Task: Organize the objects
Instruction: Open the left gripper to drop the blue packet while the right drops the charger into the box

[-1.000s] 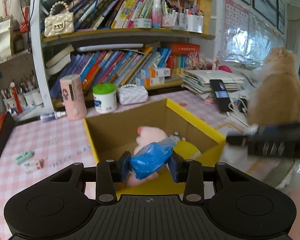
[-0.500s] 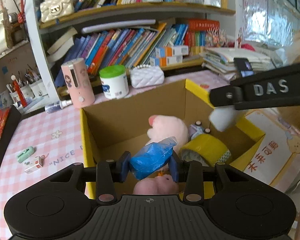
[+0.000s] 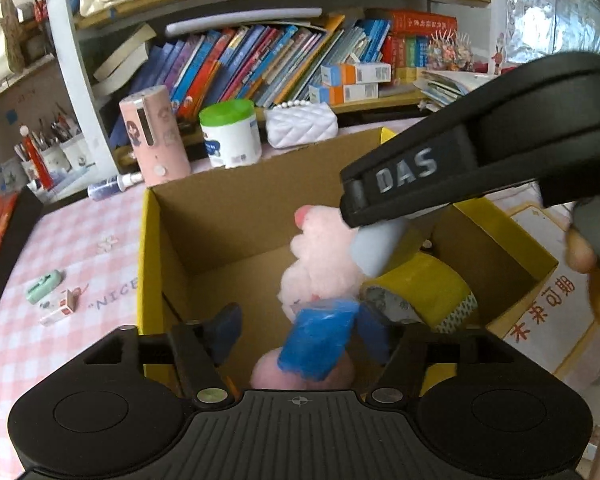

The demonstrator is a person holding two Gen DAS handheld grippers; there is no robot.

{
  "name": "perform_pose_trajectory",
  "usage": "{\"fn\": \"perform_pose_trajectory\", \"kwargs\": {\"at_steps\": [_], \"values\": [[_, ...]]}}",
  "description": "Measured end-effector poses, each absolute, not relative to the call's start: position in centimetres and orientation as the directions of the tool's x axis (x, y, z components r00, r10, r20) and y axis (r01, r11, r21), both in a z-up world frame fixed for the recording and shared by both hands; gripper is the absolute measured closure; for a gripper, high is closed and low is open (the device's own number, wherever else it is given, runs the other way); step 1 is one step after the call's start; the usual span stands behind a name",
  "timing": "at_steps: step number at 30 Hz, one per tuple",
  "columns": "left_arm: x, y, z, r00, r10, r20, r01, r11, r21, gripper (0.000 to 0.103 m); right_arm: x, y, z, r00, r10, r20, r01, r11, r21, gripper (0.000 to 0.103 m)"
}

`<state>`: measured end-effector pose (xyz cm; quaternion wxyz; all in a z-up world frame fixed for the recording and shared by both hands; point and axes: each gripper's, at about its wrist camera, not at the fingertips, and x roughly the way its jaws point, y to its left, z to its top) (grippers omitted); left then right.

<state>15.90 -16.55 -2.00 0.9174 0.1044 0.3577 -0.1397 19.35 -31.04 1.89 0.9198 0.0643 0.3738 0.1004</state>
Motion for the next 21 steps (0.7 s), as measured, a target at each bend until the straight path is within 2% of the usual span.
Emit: {"fn": "perform_pose_trajectory", "kwargs": {"at_steps": [5, 9, 14, 17, 21], "values": [[15.4, -16.3, -1.7, 0.71, -0.181, -0.68, 0.329, 0.94, 0.093, 0.034, 20.3, -30.5, 1.2, 0.671, 0.267, -0.692, -0.172, 0.964, 0.205, 0.061], [15.0, -16.3, -1.4, 0.713, -0.192, -0.674, 0.342, 0.935, 0.095, 0.02, 20.7, -29.6, 0.7, 0.638, 0.301, -0.709, -0.219, 0.953, 0.208, 0.061], [14.5, -16.1, -1.1, 0.727, -0.194, -0.658, 0.346, 0.932, 0.108, 0.02, 20.9, -28.5, -0.1, 0.595, 0.308, -0.743, -0.244, 0.949, 0.199, 0.06], [14.1, -15.8, -0.9, 0.728, -0.206, -0.653, 0.347, 0.934, 0.091, 0.019, 20.3, -28.7, 0.4, 0.62, 0.306, -0.722, -0.24, 0.951, 0.197, 0.057], [13.5, -15.5, -0.5, 0.737, -0.222, -0.638, 0.355, 0.931, 0.086, 0.019, 18.9, -29.5, 1.6, 0.664, 0.287, -0.691, -0.222, 0.958, 0.184, 0.056]]}}
